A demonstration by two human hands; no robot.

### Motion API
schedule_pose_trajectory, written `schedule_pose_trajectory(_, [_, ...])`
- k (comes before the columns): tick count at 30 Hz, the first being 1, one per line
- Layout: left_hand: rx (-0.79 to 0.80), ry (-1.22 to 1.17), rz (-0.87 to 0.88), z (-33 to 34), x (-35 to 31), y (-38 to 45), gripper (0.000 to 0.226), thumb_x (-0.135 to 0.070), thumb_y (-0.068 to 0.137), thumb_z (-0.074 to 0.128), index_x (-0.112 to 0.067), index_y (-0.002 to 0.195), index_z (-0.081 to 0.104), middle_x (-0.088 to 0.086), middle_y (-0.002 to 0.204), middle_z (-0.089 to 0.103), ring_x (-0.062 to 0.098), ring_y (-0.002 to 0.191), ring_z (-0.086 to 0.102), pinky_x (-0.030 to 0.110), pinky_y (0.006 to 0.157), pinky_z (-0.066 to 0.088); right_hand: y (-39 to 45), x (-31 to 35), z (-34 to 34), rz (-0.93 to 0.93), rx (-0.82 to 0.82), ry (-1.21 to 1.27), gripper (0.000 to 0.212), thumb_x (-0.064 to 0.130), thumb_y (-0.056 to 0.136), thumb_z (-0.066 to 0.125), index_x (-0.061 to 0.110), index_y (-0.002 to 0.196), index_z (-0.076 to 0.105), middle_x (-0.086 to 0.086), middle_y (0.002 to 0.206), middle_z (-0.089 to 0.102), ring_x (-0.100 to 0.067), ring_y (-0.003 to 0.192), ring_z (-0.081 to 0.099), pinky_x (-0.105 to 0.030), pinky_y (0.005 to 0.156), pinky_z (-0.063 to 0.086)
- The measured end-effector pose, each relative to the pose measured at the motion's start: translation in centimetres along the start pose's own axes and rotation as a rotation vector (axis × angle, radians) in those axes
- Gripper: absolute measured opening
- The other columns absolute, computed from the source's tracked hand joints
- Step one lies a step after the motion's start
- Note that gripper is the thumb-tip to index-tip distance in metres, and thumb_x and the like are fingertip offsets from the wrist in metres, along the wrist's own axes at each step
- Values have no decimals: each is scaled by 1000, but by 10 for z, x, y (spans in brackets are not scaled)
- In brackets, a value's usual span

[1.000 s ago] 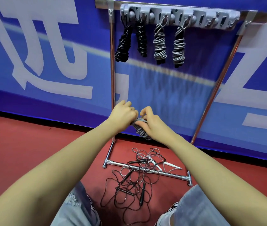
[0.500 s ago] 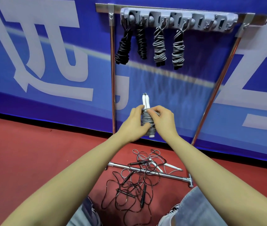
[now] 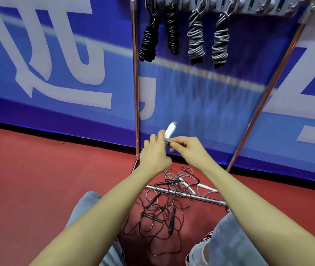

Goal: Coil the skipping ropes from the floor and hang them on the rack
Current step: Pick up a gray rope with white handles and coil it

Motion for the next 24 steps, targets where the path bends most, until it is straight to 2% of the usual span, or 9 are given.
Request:
schedule_pose_trajectory(3, [-36,-2,-57,17,14,-3,41,-12,78,57,-15,117,43,8,104,52,33,95,53,35,64,39,1,-15,5,66,-123,157,5,8,85,67,5,86,71,-1,69,65,2,53,52,-12,57,41])
schedule_pose_trajectory(6, [-62,-170,-101,28,19,-7,30,-10,77,56,-16,106,50,4,94,60,29,85,55,37,63,43,3,-29,9,153,-224,278,10,9,79,75,2,82,68,4,62,61,2,49,49,-12,52,39])
schedule_pose_trajectory(9, [-55,-441,-150,39,19,-7,29,-6,74,58,-19,100,54,1,82,59,26,74,52,40,65,47,4,-41,18,185,-221,492,1,6,84,68,7,84,68,6,60,58,-6,54,47,-17,54,38])
schedule_pose_trajectory(11, [-51,-514,-168,45,17,-4,31,-8,74,61,-20,102,56,3,90,51,26,83,50,39,73,48,4,-47,22,196,-218,636,9,3,90,60,8,88,67,1,63,56,-10,58,46,-20,56,37])
schedule_pose_trajectory(14, [-11,-468,-234,50,16,1,33,-16,77,63,-20,109,55,6,101,41,25,96,39,29,83,34,5,-50,23,202,-180,798,17,-5,92,50,3,96,64,-6,71,59,-10,61,50,-19,56,38])
schedule_pose_trajectory(16, [-16,-536,-232,51,16,3,33,-26,74,66,-22,106,55,6,98,47,29,95,47,36,87,41,5,-49,21,209,-185,806,21,-10,91,47,2,95,64,-9,72,61,-10,60,52,-19,55,39])
schedule_pose_trajectory(19, [-57,-615,-212,54,17,2,40,-42,64,69,-37,100,50,4,96,56,35,87,58,53,76,52,3,-53,15,258,-326,620,22,-10,87,49,7,89,63,-8,74,64,-10,59,55,-19,56,40])
schedule_pose_trajectory(22, [-57,-726,-191,51,10,-8,47,-31,70,70,-38,109,45,2,97,60,31,80,62,50,69,54,2,-50,8,249,-411,399,20,-6,89,50,10,94,62,-4,87,67,1,68,63,-12,62,48])
schedule_pose_trajectory(24, [-76,-804,-194,49,6,-13,45,-24,75,71,-34,109,43,-1,89,62,25,72,62,47,67,53,2,-45,6,245,-392,450,22,-8,90,47,8,100,59,-9,92,67,-6,76,66,-14,64,52])
Point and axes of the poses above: each hand's wrist, its own y-axis towards the middle knuckle, its own z-axis out of the palm, x = y × z, the point moved 3 cm from there along y, towards the middle knuckle
